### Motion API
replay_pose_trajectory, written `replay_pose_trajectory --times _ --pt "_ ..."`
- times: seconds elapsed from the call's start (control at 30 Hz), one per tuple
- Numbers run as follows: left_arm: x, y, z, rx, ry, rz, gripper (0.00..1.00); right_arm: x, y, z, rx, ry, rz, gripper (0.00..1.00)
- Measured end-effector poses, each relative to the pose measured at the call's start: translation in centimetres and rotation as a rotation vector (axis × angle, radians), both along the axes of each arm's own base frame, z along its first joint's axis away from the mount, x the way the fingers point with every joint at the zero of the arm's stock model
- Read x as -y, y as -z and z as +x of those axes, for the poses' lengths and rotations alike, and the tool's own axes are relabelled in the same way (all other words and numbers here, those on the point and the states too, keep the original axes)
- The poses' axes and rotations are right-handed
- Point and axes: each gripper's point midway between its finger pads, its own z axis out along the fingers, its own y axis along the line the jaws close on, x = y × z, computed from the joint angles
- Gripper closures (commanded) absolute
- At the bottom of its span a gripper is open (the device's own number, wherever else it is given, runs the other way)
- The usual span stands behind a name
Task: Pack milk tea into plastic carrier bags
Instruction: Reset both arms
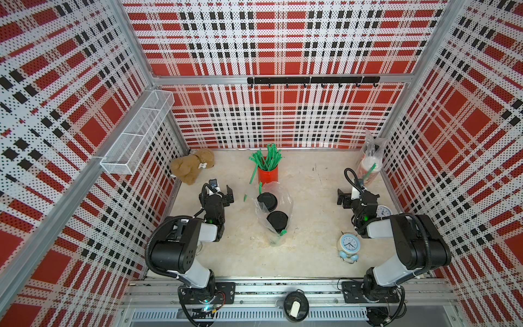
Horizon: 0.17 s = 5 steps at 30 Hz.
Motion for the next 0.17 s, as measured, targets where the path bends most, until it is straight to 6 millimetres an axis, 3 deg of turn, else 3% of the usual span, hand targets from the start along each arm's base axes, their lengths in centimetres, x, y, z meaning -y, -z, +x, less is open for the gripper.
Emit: replay_pose_trajectory --times 0.17 --pt "0.0 0.0 0.0 0.0 0.0 0.0 0.01 0.0 0.09 -0.03 -0.004 0.0 0.0 0.0"
